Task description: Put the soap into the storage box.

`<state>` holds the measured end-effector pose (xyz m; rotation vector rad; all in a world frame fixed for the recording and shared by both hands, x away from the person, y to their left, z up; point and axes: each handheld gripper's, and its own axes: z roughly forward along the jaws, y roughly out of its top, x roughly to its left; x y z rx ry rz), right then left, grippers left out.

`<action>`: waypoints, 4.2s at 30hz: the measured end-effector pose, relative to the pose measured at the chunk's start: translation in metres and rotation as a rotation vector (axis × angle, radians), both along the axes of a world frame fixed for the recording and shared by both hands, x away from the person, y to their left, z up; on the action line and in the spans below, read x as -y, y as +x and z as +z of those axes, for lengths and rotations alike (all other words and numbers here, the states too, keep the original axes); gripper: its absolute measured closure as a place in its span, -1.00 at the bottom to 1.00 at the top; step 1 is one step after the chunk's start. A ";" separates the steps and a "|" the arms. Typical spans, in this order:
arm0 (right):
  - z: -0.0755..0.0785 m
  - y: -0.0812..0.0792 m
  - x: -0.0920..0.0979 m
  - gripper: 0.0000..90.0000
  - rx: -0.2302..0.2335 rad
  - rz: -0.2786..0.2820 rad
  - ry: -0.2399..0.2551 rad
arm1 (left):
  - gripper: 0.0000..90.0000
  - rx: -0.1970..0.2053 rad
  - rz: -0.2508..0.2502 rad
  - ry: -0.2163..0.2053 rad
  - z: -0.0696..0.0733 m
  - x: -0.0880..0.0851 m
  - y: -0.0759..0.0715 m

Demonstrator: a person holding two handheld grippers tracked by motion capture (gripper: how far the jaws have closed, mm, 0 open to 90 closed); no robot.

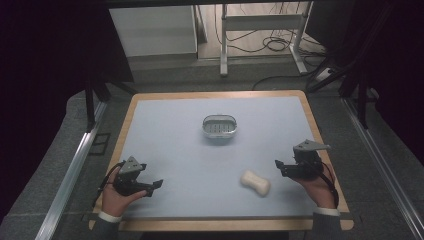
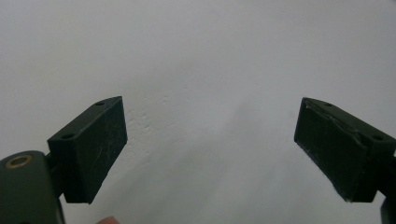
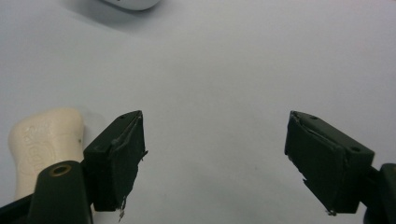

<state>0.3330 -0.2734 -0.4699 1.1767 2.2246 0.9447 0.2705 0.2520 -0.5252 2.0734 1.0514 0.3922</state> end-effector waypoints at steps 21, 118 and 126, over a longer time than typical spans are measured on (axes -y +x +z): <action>0.008 -0.001 -0.038 -0.50 -0.107 0.156 -0.059 | -0.78 -0.005 -0.003 -0.005 0.000 0.000 -0.001; 0.025 0.029 -0.109 0.10 -0.307 0.322 -0.318 | -0.78 -0.015 -0.013 0.016 -0.005 0.003 0.000; 0.030 0.038 -0.114 0.10 -0.293 0.334 -0.296 | -0.78 -0.015 -0.011 0.015 -0.005 0.003 0.000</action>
